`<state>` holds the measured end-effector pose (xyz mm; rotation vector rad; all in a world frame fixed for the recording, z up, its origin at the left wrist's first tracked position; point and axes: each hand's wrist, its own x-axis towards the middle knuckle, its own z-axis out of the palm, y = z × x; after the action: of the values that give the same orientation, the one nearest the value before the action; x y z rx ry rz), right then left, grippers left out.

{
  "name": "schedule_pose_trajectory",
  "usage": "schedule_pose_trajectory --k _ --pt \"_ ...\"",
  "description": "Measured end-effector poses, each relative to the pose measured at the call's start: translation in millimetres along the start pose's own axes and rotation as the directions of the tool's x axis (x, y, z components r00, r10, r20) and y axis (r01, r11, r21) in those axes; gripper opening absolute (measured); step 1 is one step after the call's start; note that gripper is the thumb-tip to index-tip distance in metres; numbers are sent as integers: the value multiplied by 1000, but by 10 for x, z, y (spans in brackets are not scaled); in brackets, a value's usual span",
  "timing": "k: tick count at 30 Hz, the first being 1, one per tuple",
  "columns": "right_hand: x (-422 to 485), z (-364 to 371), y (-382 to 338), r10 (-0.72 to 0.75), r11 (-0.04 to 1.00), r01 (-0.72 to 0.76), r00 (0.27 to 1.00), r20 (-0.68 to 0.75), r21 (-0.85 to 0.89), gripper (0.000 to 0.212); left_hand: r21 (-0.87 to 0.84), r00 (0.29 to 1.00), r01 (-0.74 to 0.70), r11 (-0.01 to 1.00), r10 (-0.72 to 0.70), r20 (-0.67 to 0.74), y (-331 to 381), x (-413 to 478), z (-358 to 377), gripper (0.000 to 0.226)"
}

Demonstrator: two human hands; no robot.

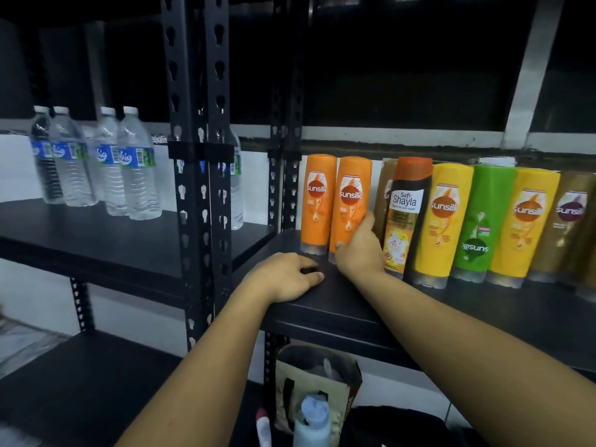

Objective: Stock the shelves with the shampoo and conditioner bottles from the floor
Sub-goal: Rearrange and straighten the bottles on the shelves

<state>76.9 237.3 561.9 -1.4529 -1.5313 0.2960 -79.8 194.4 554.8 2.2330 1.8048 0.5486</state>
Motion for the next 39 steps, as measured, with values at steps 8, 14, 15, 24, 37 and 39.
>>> schedule_pose_trajectory --k 8,14,15,24,37,39 --pt "194 72 48 26 1000 -26 999 22 14 86 -16 1000 -1 1000 0 -20 -68 54 21 48" --pt "275 128 68 45 997 -48 998 53 53 86 -11 999 5 1000 -5 -33 -109 88 53 51" --pt "282 135 71 45 997 -48 998 53 56 86 -9 999 6 1000 -6 -36 -113 90 57 51" --pt "55 -66 204 -23 994 56 947 319 -95 88 -29 996 -32 999 29 -83 -132 70 57 43" --pt "-542 -1363 617 -214 862 430 789 576 -268 63 110 991 -76 991 88 -103 72 -62 36 40" --pt "-541 -1492 720 -278 865 441 819 502 -240 58 111 988 -92 989 105 -115 138 -58 36 42"
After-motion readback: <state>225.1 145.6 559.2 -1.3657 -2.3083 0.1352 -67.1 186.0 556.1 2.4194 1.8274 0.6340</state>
